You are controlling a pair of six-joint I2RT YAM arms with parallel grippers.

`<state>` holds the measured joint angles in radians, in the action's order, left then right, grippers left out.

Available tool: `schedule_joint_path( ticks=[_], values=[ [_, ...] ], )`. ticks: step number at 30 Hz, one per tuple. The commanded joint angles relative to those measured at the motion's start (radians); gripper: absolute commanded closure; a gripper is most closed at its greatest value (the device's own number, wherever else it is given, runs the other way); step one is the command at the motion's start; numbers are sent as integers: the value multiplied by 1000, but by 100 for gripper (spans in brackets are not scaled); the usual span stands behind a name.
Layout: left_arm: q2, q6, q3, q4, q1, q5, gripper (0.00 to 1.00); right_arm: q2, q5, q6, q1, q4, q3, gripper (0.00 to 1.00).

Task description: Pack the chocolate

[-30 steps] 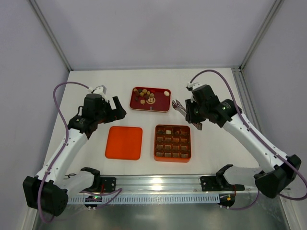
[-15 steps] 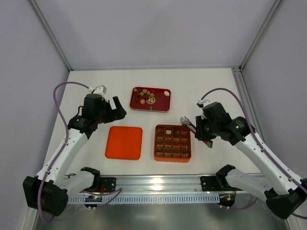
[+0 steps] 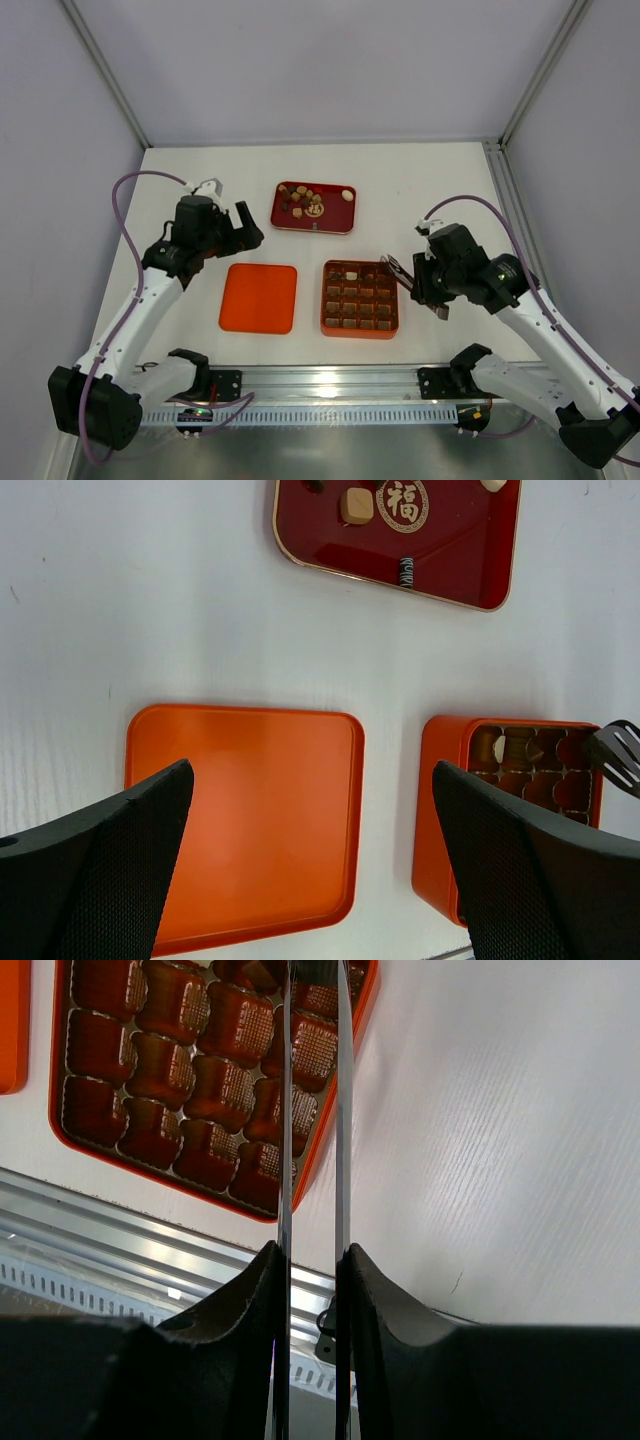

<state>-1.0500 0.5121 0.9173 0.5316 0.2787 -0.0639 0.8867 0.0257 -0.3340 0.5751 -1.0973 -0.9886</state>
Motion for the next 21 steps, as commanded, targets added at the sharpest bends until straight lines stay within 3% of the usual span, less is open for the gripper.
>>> schedule_joint_path(
  ticks=[1,13,21],
  values=[
    [-1,-11,0,-22,-3,-11,0,-19,-13,-13,8,-4,-7,69],
    [-2,-12,0,-22,-3,-11,0,-8,-13,-20,19,-3,-2,68],
    [-8,-12,3,-22,-3,-16,0,-8,-7,-25,23,-6,-2,62]
  ],
)
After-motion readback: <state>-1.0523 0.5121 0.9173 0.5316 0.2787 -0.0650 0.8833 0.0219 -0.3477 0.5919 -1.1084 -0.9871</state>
